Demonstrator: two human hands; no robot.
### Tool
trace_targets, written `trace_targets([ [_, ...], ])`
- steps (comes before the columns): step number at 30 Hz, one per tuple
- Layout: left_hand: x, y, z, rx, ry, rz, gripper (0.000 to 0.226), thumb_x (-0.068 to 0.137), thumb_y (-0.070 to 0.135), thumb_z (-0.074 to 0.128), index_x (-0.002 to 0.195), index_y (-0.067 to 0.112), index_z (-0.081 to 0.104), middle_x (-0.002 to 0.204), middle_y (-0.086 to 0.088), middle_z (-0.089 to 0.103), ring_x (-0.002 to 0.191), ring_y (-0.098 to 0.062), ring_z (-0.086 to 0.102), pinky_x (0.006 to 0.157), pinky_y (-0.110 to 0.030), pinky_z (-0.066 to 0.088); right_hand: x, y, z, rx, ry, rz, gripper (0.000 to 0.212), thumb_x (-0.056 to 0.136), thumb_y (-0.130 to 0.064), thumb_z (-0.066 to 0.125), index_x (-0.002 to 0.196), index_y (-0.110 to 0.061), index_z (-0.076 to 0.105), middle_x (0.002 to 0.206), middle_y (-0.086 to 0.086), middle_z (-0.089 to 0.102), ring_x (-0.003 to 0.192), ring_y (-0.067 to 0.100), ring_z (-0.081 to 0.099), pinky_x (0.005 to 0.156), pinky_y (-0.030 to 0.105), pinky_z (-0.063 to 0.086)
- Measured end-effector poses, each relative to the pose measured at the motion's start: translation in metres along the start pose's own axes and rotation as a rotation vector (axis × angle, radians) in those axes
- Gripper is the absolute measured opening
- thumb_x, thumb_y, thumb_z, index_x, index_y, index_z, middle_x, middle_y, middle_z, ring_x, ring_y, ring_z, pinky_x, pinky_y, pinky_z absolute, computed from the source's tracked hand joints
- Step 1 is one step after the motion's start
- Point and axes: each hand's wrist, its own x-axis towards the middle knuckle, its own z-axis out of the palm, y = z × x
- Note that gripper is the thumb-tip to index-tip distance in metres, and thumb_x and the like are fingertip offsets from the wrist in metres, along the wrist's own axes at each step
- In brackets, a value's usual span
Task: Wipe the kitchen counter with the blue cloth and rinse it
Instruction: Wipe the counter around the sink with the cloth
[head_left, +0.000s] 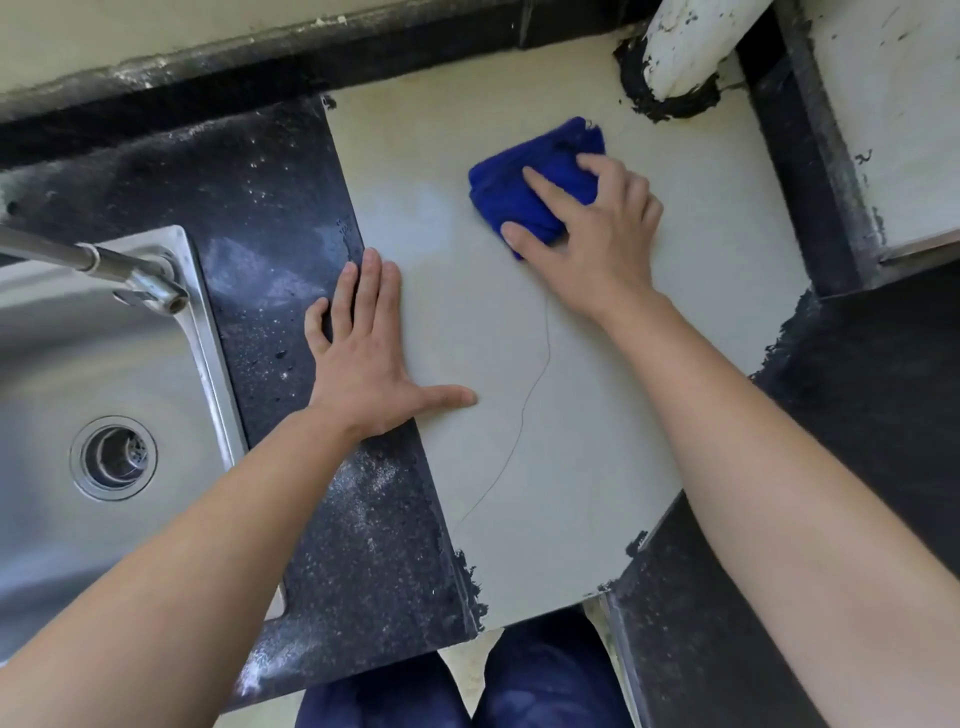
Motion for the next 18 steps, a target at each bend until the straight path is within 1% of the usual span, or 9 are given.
trace_targets([
  [2, 0.000, 0.000, 0.000, 0.005, 0.005, -0.005, 0.152, 0.043, 0.101, 0.052, 0.156, 0.023, -0.015, 0.162, 0.008, -0.025, 0.147, -0.010, -0.027, 0.118, -0.045, -0.015, -0.004, -0.014, 0.007, -0.041, 0.019, 0.067, 0.064, 0.084, -0.076, 0.041, 0.142, -0.047, 0.048, 0.149, 0.004, 0.038, 0.129, 0.033, 0.037, 0.106, 0.043, 0.026],
  [4, 0.000, 0.001, 0.000, 0.007, 0.012, -0.007, 0.153, 0.043, 0.101, 0.051, 0.156, 0.022, -0.014, 0.163, 0.008, -0.024, 0.147, -0.010, -0.027, 0.120, -0.046, -0.012, -0.006, -0.035, 0.013, -0.047, 0.011, 0.061, 0.064, 0.086, -0.072, 0.041, 0.142, -0.043, 0.050, 0.148, 0.008, 0.040, 0.125, 0.036, 0.040, 0.103, 0.044, 0.027],
  [7, -0.003, 0.001, 0.002, 0.001, 0.019, -0.001, 0.152, 0.044, 0.101, 0.052, 0.156, 0.021, -0.014, 0.163, 0.008, -0.024, 0.148, -0.010, -0.026, 0.121, -0.046, -0.010, -0.022, -0.052, 0.022, -0.024, 0.036, -0.049, 0.059, 0.085, -0.067, 0.047, 0.137, -0.040, 0.056, 0.145, 0.011, 0.046, 0.121, 0.038, 0.044, 0.101, 0.046, 0.029],
  [9, -0.005, 0.002, 0.002, -0.016, 0.031, 0.012, 0.152, 0.045, 0.099, 0.055, 0.156, 0.020, -0.012, 0.163, 0.008, -0.022, 0.148, -0.010, -0.024, 0.121, -0.045, -0.009, -0.041, -0.048, 0.020, -0.021, 0.008, -0.120, 0.058, 0.086, -0.066, 0.046, 0.138, -0.042, 0.055, 0.147, 0.010, 0.045, 0.124, 0.039, 0.043, 0.102, 0.048, 0.029],
  [12, -0.008, -0.004, -0.004, -0.059, -0.007, 0.061, 0.154, 0.044, 0.094, 0.061, 0.157, 0.018, -0.012, 0.164, 0.005, -0.021, 0.149, -0.012, -0.023, 0.121, -0.046, -0.009, -0.092, -0.035, 0.008, 0.014, -0.039, -0.138, 0.056, 0.086, -0.064, 0.049, 0.138, -0.044, 0.054, 0.148, 0.009, 0.043, 0.127, 0.037, 0.041, 0.103, 0.049, 0.028],
  [14, -0.018, -0.010, -0.009, -0.079, -0.014, 0.121, 0.152, 0.046, 0.090, 0.064, 0.158, 0.016, -0.008, 0.165, 0.001, -0.019, 0.150, -0.015, -0.022, 0.122, -0.049, -0.009, -0.143, -0.025, 0.002, 0.037, -0.064, -0.134, 0.055, 0.087, -0.062, 0.051, 0.139, -0.044, 0.054, 0.150, 0.009, 0.041, 0.130, 0.036, 0.039, 0.104, 0.049, 0.029],
  [16, -0.034, -0.017, -0.009, -0.045, 0.037, 0.179, 0.147, 0.049, 0.086, 0.068, 0.158, 0.015, 0.000, 0.166, -0.002, -0.013, 0.151, -0.018, -0.017, 0.121, -0.049, -0.007, -0.194, -0.022, 0.001, 0.036, -0.088, -0.125, 0.056, 0.087, -0.061, 0.053, 0.140, -0.043, 0.053, 0.153, 0.011, 0.038, 0.133, 0.037, 0.037, 0.106, 0.049, 0.029],
  [18, -0.055, -0.020, -0.005, 0.004, 0.066, 0.192, 0.143, 0.052, 0.084, 0.070, 0.158, 0.015, 0.004, 0.166, -0.003, -0.007, 0.152, -0.019, -0.011, 0.120, -0.047, -0.004, -0.218, -0.028, 0.003, 0.018, -0.122, -0.098, 0.057, 0.087, -0.062, 0.052, 0.141, -0.044, 0.051, 0.154, 0.012, 0.036, 0.135, 0.037, 0.034, 0.108, 0.050, 0.027],
])
